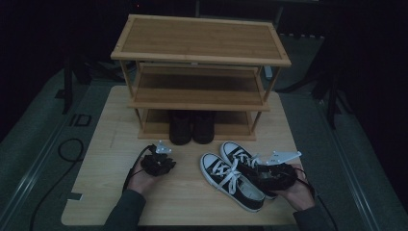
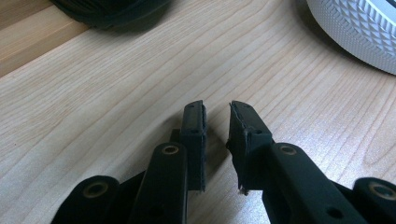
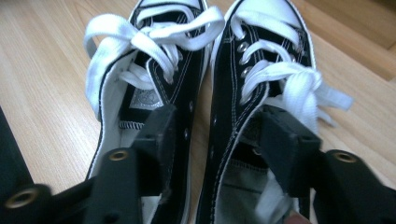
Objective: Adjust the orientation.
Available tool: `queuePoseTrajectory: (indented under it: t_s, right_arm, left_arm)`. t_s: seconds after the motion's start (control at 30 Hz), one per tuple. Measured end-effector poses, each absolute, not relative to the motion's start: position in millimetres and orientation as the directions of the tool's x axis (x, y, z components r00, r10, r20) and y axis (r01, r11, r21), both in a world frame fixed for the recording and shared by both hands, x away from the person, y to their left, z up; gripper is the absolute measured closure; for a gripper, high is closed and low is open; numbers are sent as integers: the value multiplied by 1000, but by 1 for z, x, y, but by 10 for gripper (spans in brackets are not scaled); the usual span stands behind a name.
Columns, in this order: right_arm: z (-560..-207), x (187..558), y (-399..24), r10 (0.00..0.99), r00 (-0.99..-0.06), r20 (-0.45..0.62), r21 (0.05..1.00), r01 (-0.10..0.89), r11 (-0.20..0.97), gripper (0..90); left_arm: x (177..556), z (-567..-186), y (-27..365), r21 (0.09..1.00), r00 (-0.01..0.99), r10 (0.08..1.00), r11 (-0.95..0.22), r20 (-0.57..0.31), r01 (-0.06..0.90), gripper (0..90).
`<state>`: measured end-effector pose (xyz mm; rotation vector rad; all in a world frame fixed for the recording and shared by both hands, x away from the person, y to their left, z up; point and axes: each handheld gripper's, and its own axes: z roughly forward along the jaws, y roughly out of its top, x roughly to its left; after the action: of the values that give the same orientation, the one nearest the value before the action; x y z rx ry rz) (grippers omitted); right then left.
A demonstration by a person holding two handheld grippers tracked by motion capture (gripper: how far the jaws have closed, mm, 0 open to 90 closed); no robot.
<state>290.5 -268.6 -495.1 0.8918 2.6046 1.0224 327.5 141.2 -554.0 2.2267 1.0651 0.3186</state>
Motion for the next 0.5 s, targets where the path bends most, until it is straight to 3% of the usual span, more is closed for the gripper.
queuePoseTrajectory:
  t_s: [0.13, 0.5]
  right_arm:
    - [-496, 289, -264, 614, -789, 32, 656, 480, 583, 415]
    - [-496, 289, -257, 649, -760, 37, 622, 526, 580, 447]
  left_arm:
    - [327, -555, 141, 641, 641, 766, -465, -54, 610, 750]
    - [327, -556, 140, 638, 643, 765, -472, -47, 608, 726]
